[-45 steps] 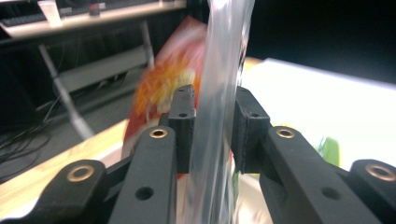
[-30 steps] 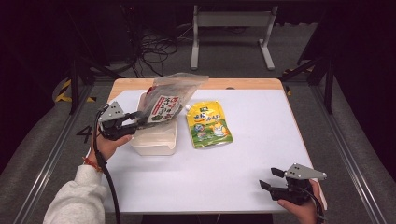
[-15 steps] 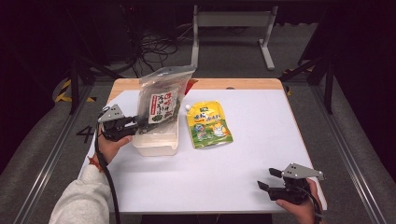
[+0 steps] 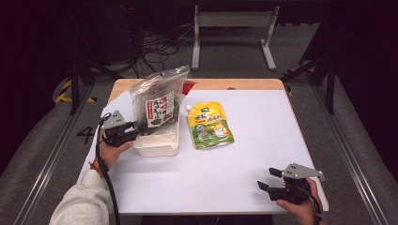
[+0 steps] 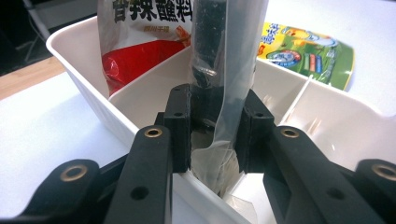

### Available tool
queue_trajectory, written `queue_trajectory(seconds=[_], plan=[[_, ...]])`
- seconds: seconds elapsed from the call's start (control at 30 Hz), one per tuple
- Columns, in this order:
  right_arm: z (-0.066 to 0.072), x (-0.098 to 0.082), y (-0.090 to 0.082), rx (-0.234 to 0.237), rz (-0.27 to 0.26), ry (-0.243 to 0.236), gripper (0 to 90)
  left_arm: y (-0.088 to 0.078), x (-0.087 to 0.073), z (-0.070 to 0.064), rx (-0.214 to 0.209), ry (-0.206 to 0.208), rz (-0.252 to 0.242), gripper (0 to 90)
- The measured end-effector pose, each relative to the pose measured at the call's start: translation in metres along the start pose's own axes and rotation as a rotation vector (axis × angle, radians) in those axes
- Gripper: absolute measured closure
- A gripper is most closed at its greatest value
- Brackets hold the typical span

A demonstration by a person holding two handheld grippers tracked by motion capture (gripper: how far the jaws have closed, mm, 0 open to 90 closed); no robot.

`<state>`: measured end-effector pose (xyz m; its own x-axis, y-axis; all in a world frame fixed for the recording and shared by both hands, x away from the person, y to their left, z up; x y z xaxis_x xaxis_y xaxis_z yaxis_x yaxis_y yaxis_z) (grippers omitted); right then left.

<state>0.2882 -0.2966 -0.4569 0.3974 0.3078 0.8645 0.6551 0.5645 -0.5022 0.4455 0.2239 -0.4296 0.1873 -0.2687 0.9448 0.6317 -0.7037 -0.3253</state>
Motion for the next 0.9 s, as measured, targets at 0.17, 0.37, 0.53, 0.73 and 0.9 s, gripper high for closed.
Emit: queue_trajectory(seconds=[0.17, 0.37, 0.53, 0.73, 0.9], plan=[[0.000, 0.000, 0.000, -0.001, 0.000, -0.002, 31.7, 0.000, 0.001, -0.001, 0.011, 0.006, 0.011, 69.5], [0.000, -0.001, -0.002, -0.005, 0.001, -0.004, 31.6, -0.001, 0.002, 0.000, 0.016, -0.026, -0.007, 67.5], [-0.002, -0.002, -0.003, -0.012, 0.000, 0.002, 31.4, -0.003, 0.004, 0.000, 0.037, -0.052, -0.034, 60.7], [-0.002, -0.001, -0.003, -0.013, -0.001, 0.002, 31.3, -0.007, 0.010, -0.002, 0.056, -0.047, -0.073, 59.1], [-0.001, -0.001, -0.003, -0.014, -0.003, 0.003, 31.4, -0.010, 0.013, -0.003, 0.073, -0.040, -0.087, 57.4]])
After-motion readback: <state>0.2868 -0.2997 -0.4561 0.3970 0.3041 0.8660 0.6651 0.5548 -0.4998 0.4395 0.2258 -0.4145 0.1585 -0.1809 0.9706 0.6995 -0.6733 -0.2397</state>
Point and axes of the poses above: each handheld gripper's, and its own axes: y roughly forward along the jaws, x roughly out of its top, z roughly to its left, the point moved 2 cm from there along y, roughly forward along the jaws, and after that the axes turned 8 degrees about -z, right-handed, at the moved point
